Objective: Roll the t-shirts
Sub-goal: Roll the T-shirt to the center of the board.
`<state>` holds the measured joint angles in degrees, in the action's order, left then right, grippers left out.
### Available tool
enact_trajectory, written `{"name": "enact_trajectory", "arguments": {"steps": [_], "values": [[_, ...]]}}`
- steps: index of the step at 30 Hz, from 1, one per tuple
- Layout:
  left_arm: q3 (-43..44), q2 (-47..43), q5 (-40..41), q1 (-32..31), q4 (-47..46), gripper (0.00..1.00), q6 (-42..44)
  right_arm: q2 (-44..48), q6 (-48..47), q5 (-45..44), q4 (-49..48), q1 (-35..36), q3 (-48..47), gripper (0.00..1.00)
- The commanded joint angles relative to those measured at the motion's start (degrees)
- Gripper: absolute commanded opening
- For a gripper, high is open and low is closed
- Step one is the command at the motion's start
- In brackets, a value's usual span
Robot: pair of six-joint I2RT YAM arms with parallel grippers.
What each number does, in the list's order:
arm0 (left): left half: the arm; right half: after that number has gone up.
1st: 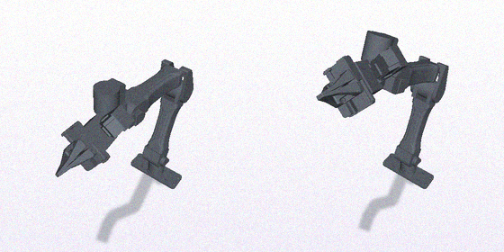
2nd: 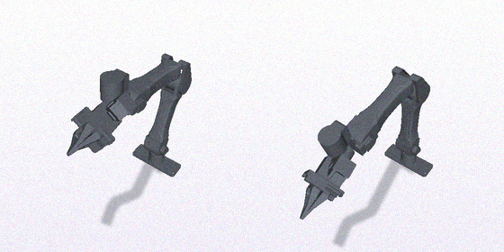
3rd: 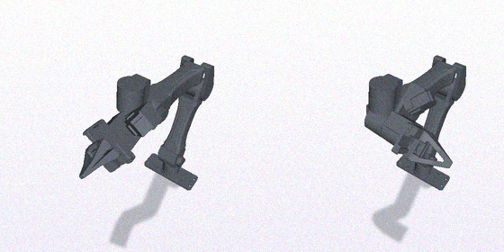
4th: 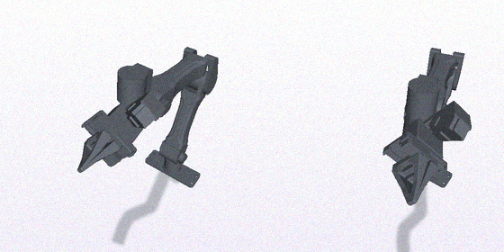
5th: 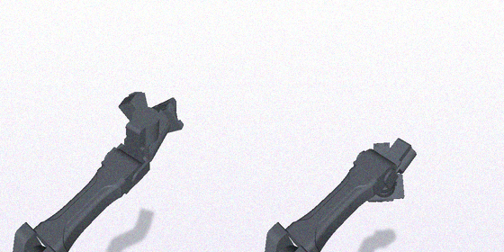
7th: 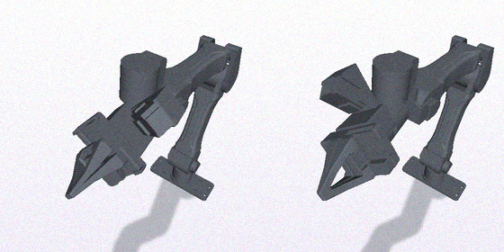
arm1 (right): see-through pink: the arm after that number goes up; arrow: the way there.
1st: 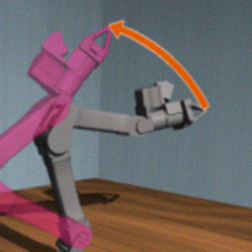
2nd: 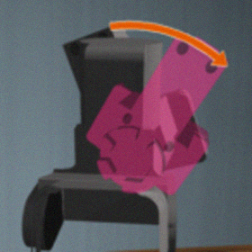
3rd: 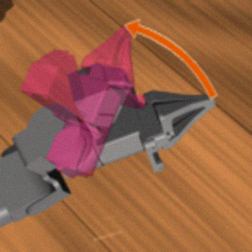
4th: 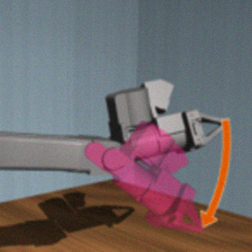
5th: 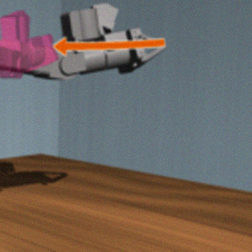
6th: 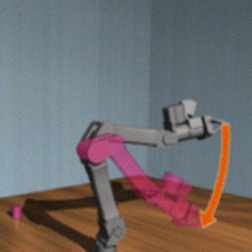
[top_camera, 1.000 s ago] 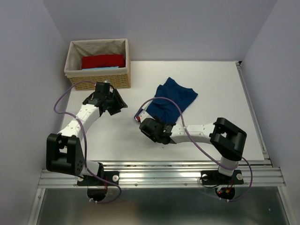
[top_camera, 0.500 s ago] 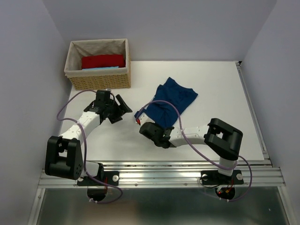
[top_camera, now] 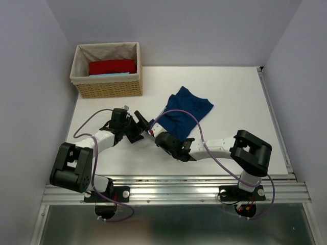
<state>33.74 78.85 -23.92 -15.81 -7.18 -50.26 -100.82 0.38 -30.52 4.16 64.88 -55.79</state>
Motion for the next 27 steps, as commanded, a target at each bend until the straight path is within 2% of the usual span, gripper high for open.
{"name": "enact_trajectory", "arguments": {"steps": [1, 13, 19, 25, 27], "values": [[-0.43, 1.13, -1.74, -0.18, -9.17, 0.99, -1.25, 4.04, 1.64, 5.64, -3.28, -0.81, 0.16, 0.01], [0.19, 4.73, -1.22, -1.32, -10.83, 0.96, -1.24, 5.45, 2.87, 11.62, -1.7, -4.06, -1.51, 0.01], [0.54, 8.68, -0.25, -4.04, -15.21, 0.91, -4.48, 5.1, 3.48, 13.03, -1.44, -4.06, -2.04, 0.01], [-0.51, 10.53, 1.51, -5.98, -20.76, 0.81, -7.75, 4.93, 3.84, 13.3, -1.0, -4.59, -2.31, 0.01], [-1.39, 10.45, 2.82, -5.98, -22.43, 0.7, -8.8, 4.93, 4.01, 13.73, -0.91, -4.59, -2.22, 0.01]]}}
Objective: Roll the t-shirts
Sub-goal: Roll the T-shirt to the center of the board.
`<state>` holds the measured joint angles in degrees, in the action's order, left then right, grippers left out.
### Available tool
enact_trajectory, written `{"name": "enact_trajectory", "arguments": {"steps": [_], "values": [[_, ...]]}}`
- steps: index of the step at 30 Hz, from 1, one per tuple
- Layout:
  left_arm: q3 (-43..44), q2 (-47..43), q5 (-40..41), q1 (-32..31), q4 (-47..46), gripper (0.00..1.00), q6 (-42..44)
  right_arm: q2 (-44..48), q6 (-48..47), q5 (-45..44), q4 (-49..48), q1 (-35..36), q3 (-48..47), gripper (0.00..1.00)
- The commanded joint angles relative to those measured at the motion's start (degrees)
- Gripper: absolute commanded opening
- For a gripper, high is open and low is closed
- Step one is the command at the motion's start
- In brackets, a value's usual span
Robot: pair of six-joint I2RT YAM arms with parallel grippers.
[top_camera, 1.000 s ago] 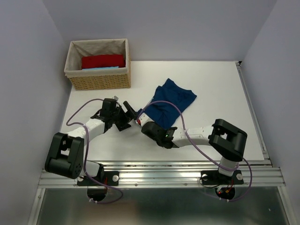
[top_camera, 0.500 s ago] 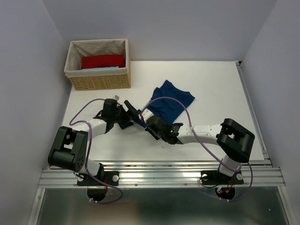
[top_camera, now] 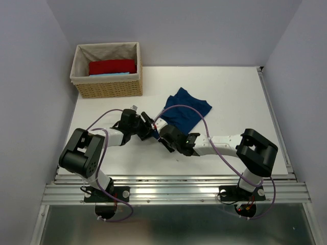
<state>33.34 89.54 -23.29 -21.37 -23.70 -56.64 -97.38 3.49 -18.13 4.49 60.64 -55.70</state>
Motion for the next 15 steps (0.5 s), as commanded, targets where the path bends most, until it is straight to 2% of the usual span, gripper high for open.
{"name": "enact_trajectory", "arguments": {"steps": [1, 2, 4, 6, 7, 8, 9, 10, 12, 15], "values": [[-1.26, -0.33, 2.72, -0.43, -6.0, 0.66, -2.59, 1.67, 0.91, 1.34, -1.15, -0.35, -2.31, 0.01], [-1.44, -0.5, 3.07, -0.52, -6.09, 0.62, -2.68, 1.67, 1.0, 1.34, -1.15, -0.35, -2.22, 0.01], [-1.96, -0.5, 3.86, -0.43, -6.09, 0.36, -2.68, 2.11, 1.17, 1.43, -1.15, -0.88, -1.87, 0.01], [-2.32, -0.68, 3.87, -0.43, -6.09, 0.23, -2.95, 2.46, 1.35, 0.82, -0.8, -0.88, -1.52, 0.02], [-2.49, -0.94, 3.86, -0.52, -6.09, 0.18, -3.12, 2.9, 1.52, 0.29, -0.54, -0.88, -1.6, 0.08], [-2.75, -1.03, 3.78, -0.43, -6.0, 0.1, -3.21, 3.25, 1.61, 0.03, -0.19, -0.88, -1.6, 0.22], [-2.84, -1.12, 3.6, -0.43, -5.74, 0.0, -3.39, 3.6, 1.7, -0.06, 0.42, -0.88, -1.86, 0.39], [-2.84, -1.12, 3.51, -0.52, -4.52, 0.0, -3.39, 4.13, 1.87, -0.15, 1.47, -0.88, -2.21, 0.65], [-2.41, -1.38, 3.51, -0.52, -2.93, 0.0, -3.47, 6.05, 1.35, -0.33, 2.45, -0.88, -2.48, 0.78], [-1.36, -2.35, 3.77, -0.43, 0.4, 0.0, -3.56, 8.34, 0.56, -0.59, 4.29, -0.88, -3.01, 0.85]]}}
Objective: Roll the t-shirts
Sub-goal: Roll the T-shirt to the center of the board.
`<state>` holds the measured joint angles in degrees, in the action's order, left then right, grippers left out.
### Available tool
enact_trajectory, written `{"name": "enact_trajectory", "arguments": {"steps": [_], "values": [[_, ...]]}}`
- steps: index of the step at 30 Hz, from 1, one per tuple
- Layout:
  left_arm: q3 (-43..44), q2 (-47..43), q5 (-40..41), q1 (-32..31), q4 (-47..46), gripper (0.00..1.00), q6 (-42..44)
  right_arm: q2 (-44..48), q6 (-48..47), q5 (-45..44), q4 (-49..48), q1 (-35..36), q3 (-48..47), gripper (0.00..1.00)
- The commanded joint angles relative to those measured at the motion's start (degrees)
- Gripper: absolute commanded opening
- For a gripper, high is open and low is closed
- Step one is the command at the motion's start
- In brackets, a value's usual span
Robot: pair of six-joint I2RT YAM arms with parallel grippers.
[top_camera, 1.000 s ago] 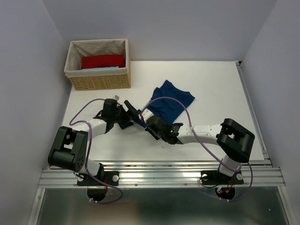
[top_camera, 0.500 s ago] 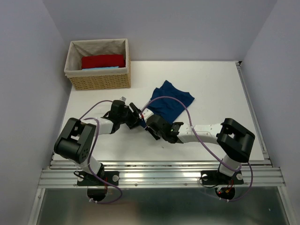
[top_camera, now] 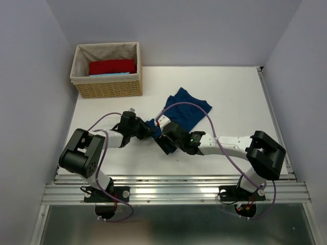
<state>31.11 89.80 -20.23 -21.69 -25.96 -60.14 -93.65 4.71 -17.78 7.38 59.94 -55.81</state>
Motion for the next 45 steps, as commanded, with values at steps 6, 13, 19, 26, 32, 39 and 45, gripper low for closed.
{"name": "enact_trajectory", "arguments": {"steps": [6, 13, 19, 26, 32, 39, 45], "values": [[6.94, -3.23, 1.68, -0.1, 13.9, 0.0, 0.73, 4.26, -3.83, -7.0, 4.23, 3.59, -3.95, 0.92], [9.75, -3.32, 0.89, -0.1, 18.48, 0.0, -0.06, -0.57, -7.87, -13.94, 0.81, 7.64, -3.61, 0.9], [9.93, -3.66, 0.72, -0.1, 19.19, 0.0, -0.86, -4.43, -9.02, -18.6, -4.72, 9.49, -2.46, 0.89], [9.58, -4.1, 0.8, 0.07, 19.1, 0.0, -1.38, -10.41, -9.9, -22.38, -11.76, 11.25, -1.67, 0.78], [8.97, -4.81, 0.98, 0.16, 19.19, 0.0, -1.47, -13.76, -11.21, -29.76, -18.36, 11.78, -0.53, 0.57], [8.79, -4.81, 1.07, 0.42, 19.1, 0.0, -1.56, -13.58, -12.27, -32.05, -22.23, 11.78, 0.7, 0.28], [8.53, -5.25, 0.28, 0.51, 17.61, 0.1, -0.51, -11.92, -11.66, -29.87, -22.41, 11.78, 1.67, 0.01]]}}
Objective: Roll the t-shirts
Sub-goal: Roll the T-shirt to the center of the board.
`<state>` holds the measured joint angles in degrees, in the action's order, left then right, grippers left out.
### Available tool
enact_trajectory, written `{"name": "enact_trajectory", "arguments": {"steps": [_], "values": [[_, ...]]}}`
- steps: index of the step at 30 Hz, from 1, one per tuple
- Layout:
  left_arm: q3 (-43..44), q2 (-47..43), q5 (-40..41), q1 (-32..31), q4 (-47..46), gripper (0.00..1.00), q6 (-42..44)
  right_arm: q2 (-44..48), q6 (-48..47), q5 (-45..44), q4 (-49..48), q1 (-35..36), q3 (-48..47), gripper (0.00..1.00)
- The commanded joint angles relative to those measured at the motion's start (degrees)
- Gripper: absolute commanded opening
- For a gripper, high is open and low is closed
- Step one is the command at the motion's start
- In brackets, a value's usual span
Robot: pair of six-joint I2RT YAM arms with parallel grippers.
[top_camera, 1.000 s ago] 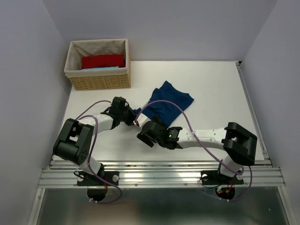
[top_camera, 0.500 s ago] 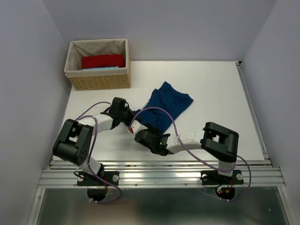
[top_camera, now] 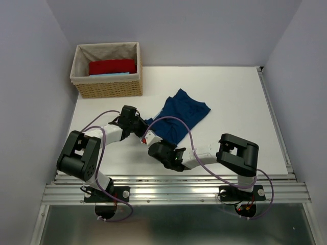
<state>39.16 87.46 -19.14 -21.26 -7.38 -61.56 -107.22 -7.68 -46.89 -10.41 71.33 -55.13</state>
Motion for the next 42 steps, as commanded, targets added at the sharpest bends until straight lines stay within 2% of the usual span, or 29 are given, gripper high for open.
{"name": "enact_trajectory", "arguments": {"steps": [1, 2, 3, 5, 6, 7, 8, 11, 22, 26, 42], "values": [[0.13, -3.17, -0.9, 0.07, -1.93, 0.15, 1.18, 2.97, 1.09, 2.22, -4.18, 0.39, 1.08, 0.01], [-0.13, -3.78, -0.9, 0.25, -2.29, 0.21, 1.09, 3.59, 1.7, 3.72, -3.74, -0.22, 1.08, 0.01], [-0.39, -4.05, -0.99, 0.25, -2.64, 0.38, 1.09, 4.29, 2.05, 5.83, -2.95, -1.01, 0.99, 0.01], [-0.4, -4.75, -1.17, 0.42, -2.99, 0.55, 1.35, 5.96, 3.2, 11.28, -1.02, -1.71, 0.82, 0.01], [-0.22, -4.93, -1.25, 0.6, -2.99, 0.71, 1.53, 6.4, 3.55, 13.13, -0.49, -1.72, 0.73, 0.01], [-0.13, -5.28, -1.43, 0.69, -2.99, 0.78, 1.97, 6.76, 3.9, 14.88, 0.73, -3.11, 0.64, 0.01], [-0.05, -5.63, -1.69, 0.78, -2.91, 0.9, 2.32, 7.63, 4.95, 19.51, 1.44, -3.74, 0.47, 0.01], [0.39, -7.12, -1.78, 1.3, -1.25, 0.98, 4.07, 8.78, 7.32, 27.08, 3.2, -6.36, 0.03, 0.01], [0.66, -14.77, 0.94, 3.41, 6.75, 0.99, 8.64, 7.82, 13.65, 47.58, 7.15, -15.34, -3.31, 0.01], [0.75, -16.7, 1.55, 4.64, 7.29, 0.99, 9.7, 6.76, 16.2, 58.11, 7.95, -19.2, -4.89, 0.01], [0.57, -16.45, -1.6, 5.17, 7.82, 0.95, 12.16, -1.94, 22.71, 90.03, 7.87, -31.77, -8.93, 0.01]]}}
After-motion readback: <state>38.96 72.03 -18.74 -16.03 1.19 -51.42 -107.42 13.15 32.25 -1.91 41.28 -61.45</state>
